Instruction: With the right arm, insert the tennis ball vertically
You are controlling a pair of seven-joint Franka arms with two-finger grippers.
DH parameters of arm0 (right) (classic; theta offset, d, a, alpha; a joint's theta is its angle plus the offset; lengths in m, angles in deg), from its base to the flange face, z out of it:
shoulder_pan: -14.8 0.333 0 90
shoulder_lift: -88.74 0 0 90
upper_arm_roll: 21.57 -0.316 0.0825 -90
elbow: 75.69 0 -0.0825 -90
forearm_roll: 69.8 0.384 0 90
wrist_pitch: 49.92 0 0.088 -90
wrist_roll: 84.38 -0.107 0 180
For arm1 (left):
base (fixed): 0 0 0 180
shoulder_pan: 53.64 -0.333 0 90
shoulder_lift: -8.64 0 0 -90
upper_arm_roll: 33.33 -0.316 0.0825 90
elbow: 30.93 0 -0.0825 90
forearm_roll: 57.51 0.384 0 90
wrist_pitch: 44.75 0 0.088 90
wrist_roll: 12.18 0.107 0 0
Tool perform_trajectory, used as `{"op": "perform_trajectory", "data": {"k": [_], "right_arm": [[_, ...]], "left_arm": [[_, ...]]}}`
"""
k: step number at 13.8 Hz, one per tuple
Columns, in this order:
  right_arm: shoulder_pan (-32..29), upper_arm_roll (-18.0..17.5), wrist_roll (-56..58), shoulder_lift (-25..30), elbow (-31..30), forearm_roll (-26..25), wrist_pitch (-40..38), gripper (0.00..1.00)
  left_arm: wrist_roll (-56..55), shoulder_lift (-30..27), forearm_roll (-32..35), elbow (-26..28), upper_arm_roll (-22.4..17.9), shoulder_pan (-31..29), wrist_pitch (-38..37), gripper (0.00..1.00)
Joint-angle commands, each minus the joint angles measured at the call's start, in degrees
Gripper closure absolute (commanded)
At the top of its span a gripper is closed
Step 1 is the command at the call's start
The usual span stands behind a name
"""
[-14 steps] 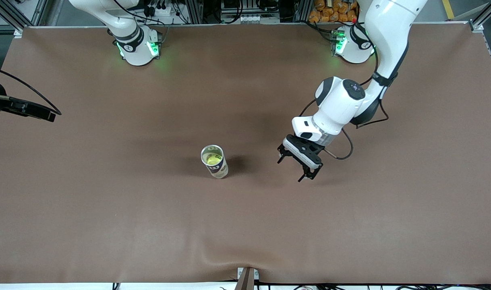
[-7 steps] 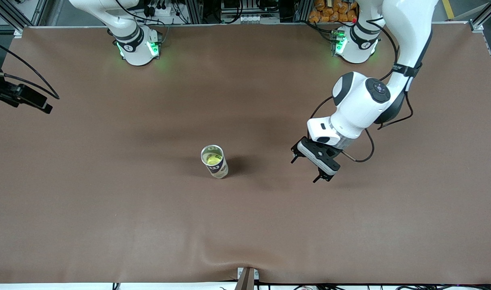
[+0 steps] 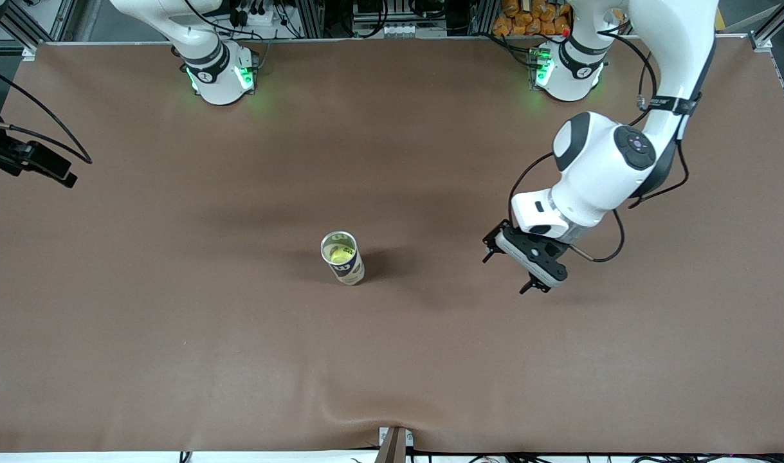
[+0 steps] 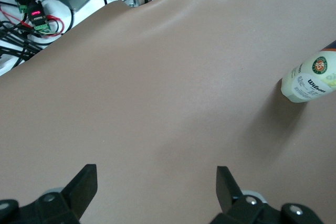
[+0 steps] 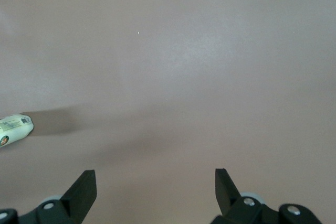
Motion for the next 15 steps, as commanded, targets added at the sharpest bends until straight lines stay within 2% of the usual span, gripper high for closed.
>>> {"op": "perform_trajectory", "data": {"k": [1,3,6,11,13,15], "right_arm": [[0.21,-0.34,5.31,1.02,-0.20,-0.37,-2.31,0.00],[-0.31,-0.08,13.40,1.02,0.15,-0.01,-2.41,0.00],[-0.23,0.01,13.87,1.11,0.59,-0.01,-1.97,0.00],[-0.32,0.01,13.96,1.02,0.59,0.16,-1.70,0.00],[-0.23,-0.08,13.96,1.02,0.59,0.16,-1.70,0.00],[-0.31,-0.08,14.04,1.19,0.59,0.08,-1.79,0.00]], "left_arm": [[0.44,-1.88,-0.39,-2.14,0.23,-2.05,-6.46,0.00],[0.53,-3.45,-0.39,-2.68,0.05,-3.29,-9.98,0.00],[0.53,-5.92,-0.39,-3.99,-0.04,-6.18,-17.35,0.00],[-0.69,-8.55,-0.30,-9.70,-0.21,-10.40,-34.05,0.00],[-1.05,-10.74,2.76,-11.02,-0.13,-11.38,-38.98,0.00],[-5.94,-12.16,4.53,-12.69,-0.13,-11.38,-44.07,0.00]]}}
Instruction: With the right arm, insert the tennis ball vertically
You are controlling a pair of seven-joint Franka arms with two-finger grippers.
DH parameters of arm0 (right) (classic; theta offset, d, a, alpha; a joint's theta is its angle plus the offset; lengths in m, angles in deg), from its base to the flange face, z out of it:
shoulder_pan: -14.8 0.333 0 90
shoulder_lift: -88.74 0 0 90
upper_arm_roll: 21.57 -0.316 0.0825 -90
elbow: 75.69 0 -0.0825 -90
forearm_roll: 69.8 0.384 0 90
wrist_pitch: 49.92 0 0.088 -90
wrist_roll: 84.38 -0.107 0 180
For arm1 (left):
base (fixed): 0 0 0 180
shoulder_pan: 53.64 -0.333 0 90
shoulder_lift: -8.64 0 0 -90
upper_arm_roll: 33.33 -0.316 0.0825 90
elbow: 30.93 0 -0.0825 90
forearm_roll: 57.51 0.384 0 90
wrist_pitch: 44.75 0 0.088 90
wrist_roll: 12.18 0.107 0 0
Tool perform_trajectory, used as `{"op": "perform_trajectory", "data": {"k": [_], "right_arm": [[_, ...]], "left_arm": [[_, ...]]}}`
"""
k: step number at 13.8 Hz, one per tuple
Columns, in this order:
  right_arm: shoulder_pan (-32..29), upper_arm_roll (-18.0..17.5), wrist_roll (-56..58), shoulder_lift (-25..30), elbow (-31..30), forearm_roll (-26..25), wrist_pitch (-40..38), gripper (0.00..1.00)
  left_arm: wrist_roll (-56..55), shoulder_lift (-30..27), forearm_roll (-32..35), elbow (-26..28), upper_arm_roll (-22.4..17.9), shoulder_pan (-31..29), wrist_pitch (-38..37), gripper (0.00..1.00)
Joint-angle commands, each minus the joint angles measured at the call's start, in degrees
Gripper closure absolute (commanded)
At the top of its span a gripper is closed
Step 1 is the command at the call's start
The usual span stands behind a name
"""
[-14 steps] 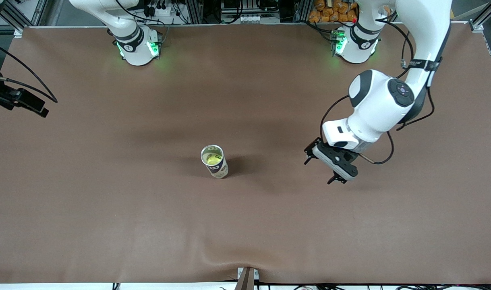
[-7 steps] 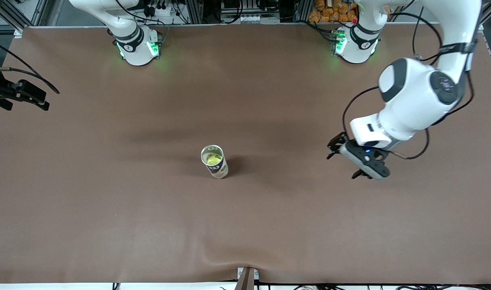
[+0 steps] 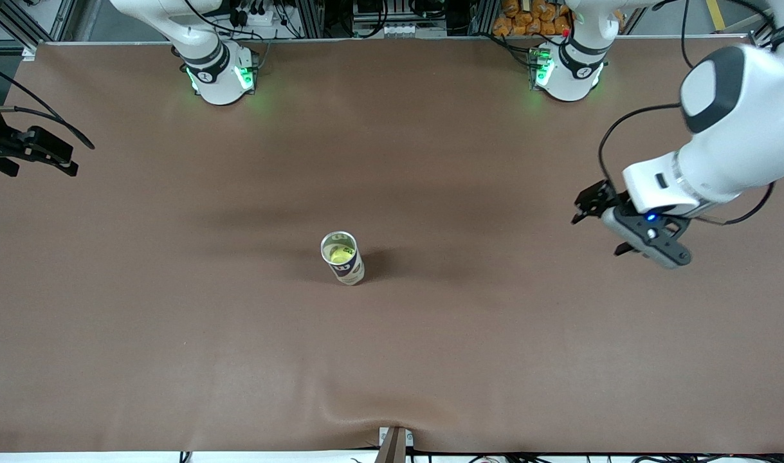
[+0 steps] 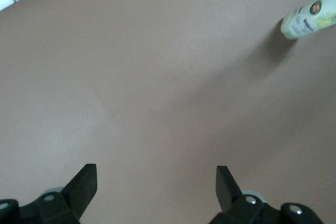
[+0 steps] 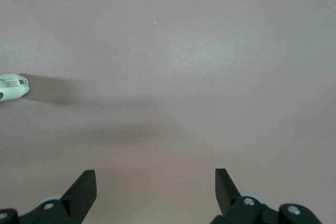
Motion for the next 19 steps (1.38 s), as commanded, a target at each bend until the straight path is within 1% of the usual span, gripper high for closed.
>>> {"op": "perform_trajectory", "data": {"k": [1,4,6,7,8,9,11,12,15,16,18,19], "right_arm": [[-0.38,-0.06,0.95,1.28,-0.16,0.06,-0.67,0.00],[-0.20,-0.15,0.33,3.04,-0.51,0.06,-1.29,0.00],[-0.29,-0.15,0.24,3.22,-0.51,0.06,-1.38,0.00],[-0.38,-0.06,0.24,3.39,-0.42,0.06,-1.81,0.00],[-0.38,-0.06,0.16,3.48,-0.33,0.06,-2.25,0.00],[-0.38,0.03,0.16,3.48,-0.16,0.06,-2.86,0.00],[-0.38,0.03,0.16,3.40,-0.24,0.06,-2.78,0.00],[-0.38,0.03,0.16,3.39,-0.24,0.06,-2.87,0.00],[-0.38,-0.06,0.16,3.39,-0.33,0.06,-2.87,0.00],[-0.38,-0.06,0.24,3.39,-0.33,0.06,-2.96,0.00],[-0.38,0.03,0.16,3.39,-0.33,0.06,-2.96,0.00],[-0.38,-0.06,0.16,3.39,-0.33,0.06,-2.87,0.00]], "left_arm": [[-6.84,-2.79,3.23,-2.14,0.27,-0.04,-6.96,0.00],[-10.64,-3.85,4.55,-4.60,-0.08,-0.13,-14.51,0.00],[-14.58,-3.93,5.26,-8.02,-1.57,-0.22,-17.86,0.00],[-15.04,-4.89,5.17,-9.00,-6.36,2.65,-19.88,0.00],[-15.56,-5.95,5.17,-8.22,-10.85,7.64,-20.33,0.00],[-18.35,-6.74,5.17,-8.13,-13.24,9.52,-22.25,0.00],[-26.25,-7.80,5.78,-8.13,-13.88,11.55,-22.89,0.00],[-28.55,-8.32,7.18,-8.13,-13.62,11.65,-22.97,0.00],[-31.12,-10.96,7.54,-6.81,-13.44,11.12,-23.41,0.00],[-30.69,-11.14,8.15,-6.98,-13.27,10.25,-23.85,0.00],[-29.98,-11.14,10.09,-7.07,-12.04,6.48,-24.03,0.00],[-29.81,-10.79,8.96,-7.42,-12.03,4.98,-23.77,0.00]]}}
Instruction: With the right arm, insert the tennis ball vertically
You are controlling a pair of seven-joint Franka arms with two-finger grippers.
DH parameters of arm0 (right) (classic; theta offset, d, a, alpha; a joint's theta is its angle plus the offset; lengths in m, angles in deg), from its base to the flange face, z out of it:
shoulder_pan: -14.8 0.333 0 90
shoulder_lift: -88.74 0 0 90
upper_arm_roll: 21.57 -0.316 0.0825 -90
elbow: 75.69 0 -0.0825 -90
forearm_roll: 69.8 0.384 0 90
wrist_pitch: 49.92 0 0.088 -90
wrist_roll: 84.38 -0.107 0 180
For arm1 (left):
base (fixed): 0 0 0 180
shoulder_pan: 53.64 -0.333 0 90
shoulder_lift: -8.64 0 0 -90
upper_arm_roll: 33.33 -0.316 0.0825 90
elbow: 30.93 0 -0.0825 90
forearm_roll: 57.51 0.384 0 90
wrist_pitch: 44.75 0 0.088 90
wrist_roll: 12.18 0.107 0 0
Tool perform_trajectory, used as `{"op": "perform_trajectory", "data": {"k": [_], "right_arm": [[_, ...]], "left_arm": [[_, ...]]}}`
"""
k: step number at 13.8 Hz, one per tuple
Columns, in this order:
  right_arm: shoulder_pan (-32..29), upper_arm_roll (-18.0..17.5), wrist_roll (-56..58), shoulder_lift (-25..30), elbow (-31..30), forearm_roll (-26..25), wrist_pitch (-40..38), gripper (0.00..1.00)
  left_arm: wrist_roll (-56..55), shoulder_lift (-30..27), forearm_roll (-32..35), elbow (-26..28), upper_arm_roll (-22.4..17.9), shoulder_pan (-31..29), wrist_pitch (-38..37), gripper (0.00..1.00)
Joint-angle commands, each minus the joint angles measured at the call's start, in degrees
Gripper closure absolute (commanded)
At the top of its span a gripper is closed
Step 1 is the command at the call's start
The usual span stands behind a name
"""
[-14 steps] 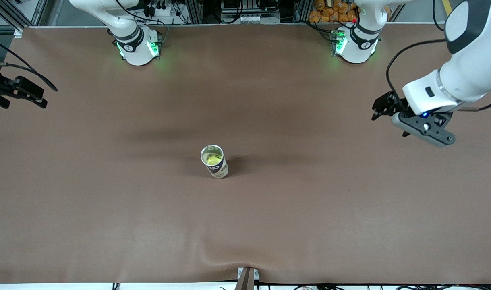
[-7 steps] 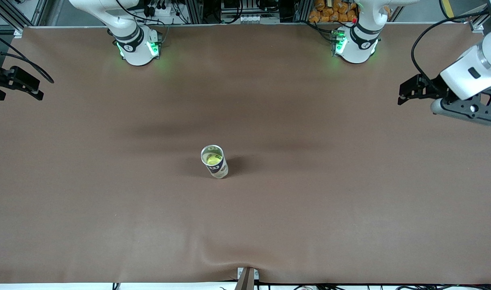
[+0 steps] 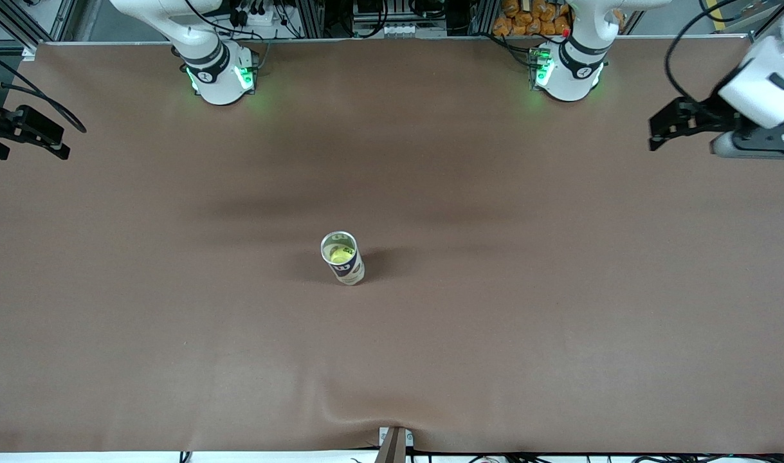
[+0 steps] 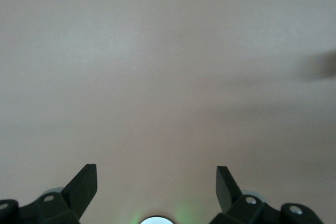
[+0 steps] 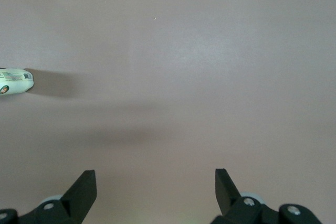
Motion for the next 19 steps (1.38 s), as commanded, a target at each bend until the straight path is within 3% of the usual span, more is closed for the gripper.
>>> {"op": "perform_trajectory", "data": {"k": [1,8,19], "right_arm": [[-0.36,-0.21,0.15,0.80,-0.43,0.06,-0.35,0.00],[-0.36,-0.12,0.15,0.71,-0.43,0.06,-0.26,0.00],[-0.27,-0.21,0.15,0.62,-0.43,0.06,-0.35,0.00]], "left_arm": [[-0.82,-1.03,-0.85,0.70,1.05,-3.19,-0.21,0.00],[-2.06,-6.04,-0.86,5.01,2.28,-3.27,-1.87,0.00],[-2.14,-5.34,-0.77,4.30,2.02,-3.45,-2.93,0.00]]}}
